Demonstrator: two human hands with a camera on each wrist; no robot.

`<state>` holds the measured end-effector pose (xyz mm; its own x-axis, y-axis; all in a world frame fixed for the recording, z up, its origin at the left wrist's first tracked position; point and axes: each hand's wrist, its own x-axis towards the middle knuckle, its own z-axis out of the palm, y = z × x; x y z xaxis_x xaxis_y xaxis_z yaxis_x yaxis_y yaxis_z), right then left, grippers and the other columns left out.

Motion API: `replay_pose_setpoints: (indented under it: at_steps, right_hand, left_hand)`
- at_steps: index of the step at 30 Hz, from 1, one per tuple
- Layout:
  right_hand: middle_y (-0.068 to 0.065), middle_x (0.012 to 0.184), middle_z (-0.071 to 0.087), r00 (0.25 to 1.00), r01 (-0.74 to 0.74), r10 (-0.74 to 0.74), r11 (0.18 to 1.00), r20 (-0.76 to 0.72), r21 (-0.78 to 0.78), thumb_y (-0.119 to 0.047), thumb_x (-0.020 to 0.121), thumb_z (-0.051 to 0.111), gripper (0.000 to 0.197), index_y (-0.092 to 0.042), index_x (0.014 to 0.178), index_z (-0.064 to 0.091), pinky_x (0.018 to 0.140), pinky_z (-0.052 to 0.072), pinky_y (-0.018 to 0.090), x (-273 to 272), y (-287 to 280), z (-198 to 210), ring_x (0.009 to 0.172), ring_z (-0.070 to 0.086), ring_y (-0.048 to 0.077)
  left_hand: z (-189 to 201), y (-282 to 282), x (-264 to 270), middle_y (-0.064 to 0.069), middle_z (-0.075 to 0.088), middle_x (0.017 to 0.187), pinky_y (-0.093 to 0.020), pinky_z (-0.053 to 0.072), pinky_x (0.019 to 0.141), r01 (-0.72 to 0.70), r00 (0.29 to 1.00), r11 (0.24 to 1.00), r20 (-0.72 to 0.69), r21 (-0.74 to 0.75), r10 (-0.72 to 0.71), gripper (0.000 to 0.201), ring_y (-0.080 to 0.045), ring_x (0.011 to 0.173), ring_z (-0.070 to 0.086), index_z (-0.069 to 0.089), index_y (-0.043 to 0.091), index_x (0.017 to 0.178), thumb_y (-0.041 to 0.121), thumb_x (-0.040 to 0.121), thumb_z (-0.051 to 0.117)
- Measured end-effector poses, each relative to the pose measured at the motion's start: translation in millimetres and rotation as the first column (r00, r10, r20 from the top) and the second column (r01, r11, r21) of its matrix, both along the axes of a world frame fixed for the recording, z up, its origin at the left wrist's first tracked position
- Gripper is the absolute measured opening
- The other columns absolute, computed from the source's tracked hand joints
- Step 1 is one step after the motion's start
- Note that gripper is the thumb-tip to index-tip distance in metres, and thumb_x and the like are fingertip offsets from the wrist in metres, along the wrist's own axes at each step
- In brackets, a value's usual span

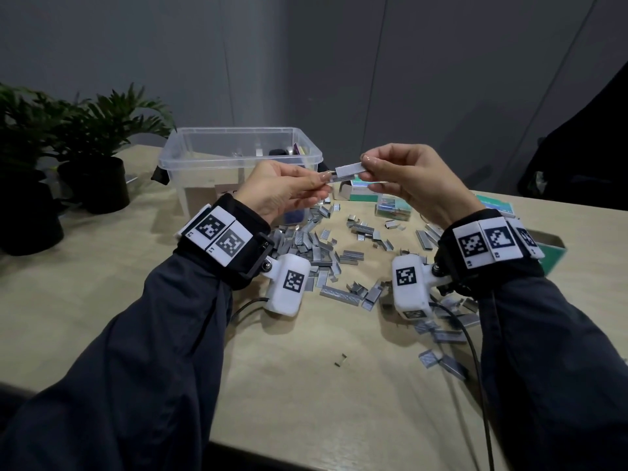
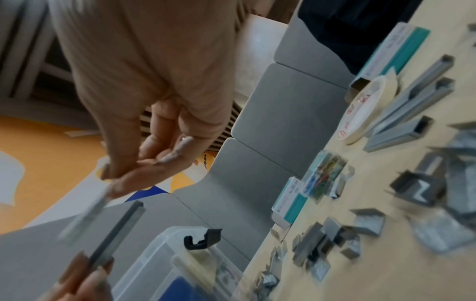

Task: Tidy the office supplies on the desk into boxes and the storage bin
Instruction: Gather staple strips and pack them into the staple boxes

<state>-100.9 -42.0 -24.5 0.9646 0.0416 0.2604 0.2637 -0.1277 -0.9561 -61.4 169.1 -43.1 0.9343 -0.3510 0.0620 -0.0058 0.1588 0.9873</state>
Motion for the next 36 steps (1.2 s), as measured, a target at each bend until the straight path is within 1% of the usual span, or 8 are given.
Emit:
replay_pose_setpoints:
  at_steps: [2,9,16,20,23,26,31,36]
  right_hand:
    - [0.002,0.084,0.071,1.000,-0.001,0.001,1.000,0.003,0.005,-0.013,0.089,0.065,0.009,-0.007,0.096,0.069,0.068,0.055,0.018,-1,-1,0,0.079,0.069,0.009]
    - [0.010,0.088,0.070,0.997,0.076,-0.075,0.994,0.017,-0.075,-0.004,0.085,0.071,0.011,-0.001,0.095,0.069,0.070,0.057,0.019,4,7,-7,0.074,0.070,0.009]
    - [0.012,0.095,0.073,0.999,0.037,-0.035,0.988,0.019,-0.151,-0.006,0.085,0.071,0.023,-0.001,0.107,0.072,0.070,0.054,0.016,1,6,-8,0.080,0.070,0.008]
    - [0.016,0.093,0.073,0.998,0.031,-0.015,0.963,0.059,-0.267,-0.007,0.082,0.074,0.028,-0.010,0.110,0.073,0.073,0.056,0.019,0,7,-9,0.075,0.069,0.011]
    - [0.018,0.095,0.071,0.990,0.074,-0.031,0.942,0.136,-0.327,-0.007,0.081,0.075,0.033,-0.008,0.114,0.072,0.075,0.059,0.023,1,5,-9,0.076,0.069,0.014]
    - [0.010,0.093,0.075,0.972,0.161,-0.089,0.924,0.216,-0.347,-0.011,0.079,0.079,0.033,-0.009,0.111,0.074,0.074,0.059,0.023,2,5,-8,0.085,0.073,0.018]
    - [0.003,0.094,0.075,0.936,0.266,-0.105,0.837,0.338,-0.478,-0.009,0.077,0.081,0.030,-0.009,0.107,0.076,0.082,0.057,0.019,3,11,-8,0.084,0.072,0.006]
    - [0.003,0.096,0.075,0.901,0.338,-0.065,0.725,0.430,-0.600,-0.008,0.080,0.079,0.026,-0.009,0.106,0.076,0.081,0.055,0.015,6,15,-6,0.081,0.070,0.006]
  left_hand:
    - [0,0,0,-0.012,0.073,0.077,-0.015,0.056,0.057,0.004,1.000,1.000,0.001,0.000,-0.004,0.015,-0.011,0.063,0.069,0.068,-0.005,0.092,0.004,0.080,0.069]
    - [-2,-6,-3,-0.010,0.073,0.075,-0.014,0.055,0.058,0.016,0.999,0.999,0.038,-0.031,-0.014,0.027,-0.010,0.063,0.068,0.069,-0.002,0.089,0.014,0.068,0.074]
    - [-5,-9,-3,-0.011,0.072,0.074,-0.015,0.056,0.059,-0.006,0.999,0.999,0.038,-0.054,0.008,0.017,-0.012,0.063,0.068,0.069,-0.004,0.089,0.008,0.078,0.071]
    - [-5,-8,-2,-0.012,0.072,0.075,-0.016,0.056,0.059,0.002,1.000,0.999,0.027,-0.044,-0.001,0.016,-0.012,0.063,0.069,0.069,-0.005,0.091,0.007,0.081,0.071]
    - [-4,-7,-3,-0.011,0.072,0.075,-0.015,0.056,0.059,0.005,0.999,0.999,0.047,-0.043,-0.003,0.014,-0.011,0.063,0.069,0.069,-0.004,0.090,0.008,0.082,0.070]
    - [-4,-5,-3,-0.011,0.073,0.075,-0.016,0.057,0.060,-0.020,0.998,0.997,0.056,-0.076,0.024,0.015,-0.012,0.063,0.069,0.068,-0.006,0.091,0.006,0.083,0.069]
    - [-7,-6,1,-0.015,0.072,0.076,-0.021,0.059,0.066,-0.082,0.995,0.994,0.054,-0.073,0.086,0.013,-0.017,0.066,0.072,0.067,-0.009,0.096,0.000,0.086,0.064]
    - [-9,-8,3,-0.015,0.072,0.076,-0.022,0.060,0.067,-0.086,0.995,0.994,0.046,-0.066,0.089,0.011,-0.018,0.068,0.072,0.066,-0.009,0.097,-0.003,0.088,0.061]
